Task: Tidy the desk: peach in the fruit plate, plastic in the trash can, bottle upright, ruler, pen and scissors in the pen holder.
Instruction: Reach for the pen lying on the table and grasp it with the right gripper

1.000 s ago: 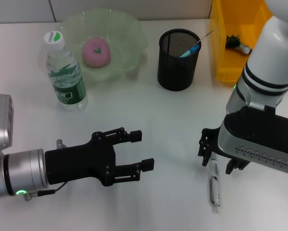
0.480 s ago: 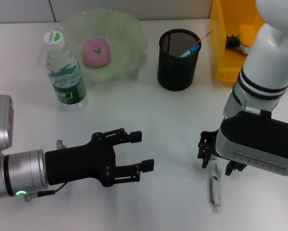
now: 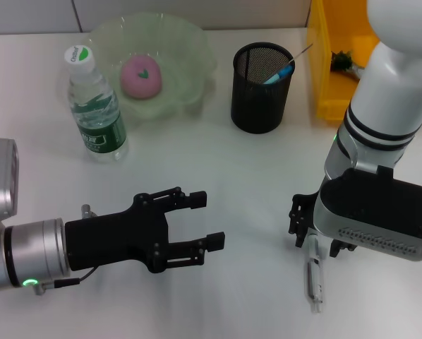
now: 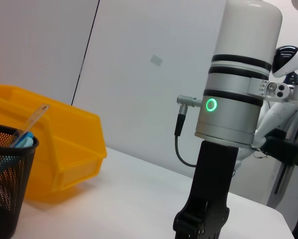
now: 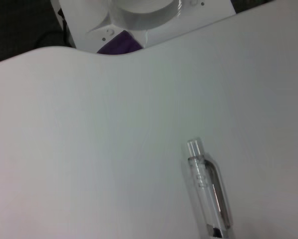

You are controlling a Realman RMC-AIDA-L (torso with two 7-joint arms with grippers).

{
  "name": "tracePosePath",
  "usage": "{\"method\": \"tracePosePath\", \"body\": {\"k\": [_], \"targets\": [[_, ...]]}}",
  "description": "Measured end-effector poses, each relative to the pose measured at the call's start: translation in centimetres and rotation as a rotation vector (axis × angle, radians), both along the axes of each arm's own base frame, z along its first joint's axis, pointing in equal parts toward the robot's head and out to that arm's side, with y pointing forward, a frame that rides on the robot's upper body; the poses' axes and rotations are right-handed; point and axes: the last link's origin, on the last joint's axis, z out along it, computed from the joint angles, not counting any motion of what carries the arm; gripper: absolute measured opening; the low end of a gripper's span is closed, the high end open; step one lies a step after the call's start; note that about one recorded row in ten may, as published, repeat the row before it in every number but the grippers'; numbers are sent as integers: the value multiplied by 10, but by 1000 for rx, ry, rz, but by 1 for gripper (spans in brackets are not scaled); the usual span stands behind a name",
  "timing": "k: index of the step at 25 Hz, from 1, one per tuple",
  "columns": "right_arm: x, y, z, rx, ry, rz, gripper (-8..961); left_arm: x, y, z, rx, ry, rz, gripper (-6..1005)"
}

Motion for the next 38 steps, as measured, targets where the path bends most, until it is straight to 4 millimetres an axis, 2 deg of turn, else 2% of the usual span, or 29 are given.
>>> {"method": "tracePosePath", "body": {"k": [9,38], "targets": [[1,0,-6,2,-9,42,434,0,0,0,-1,1,1,785],[2,0,-8,-4,-13,57,399,-2,0,2,3,5,2,785]]}}
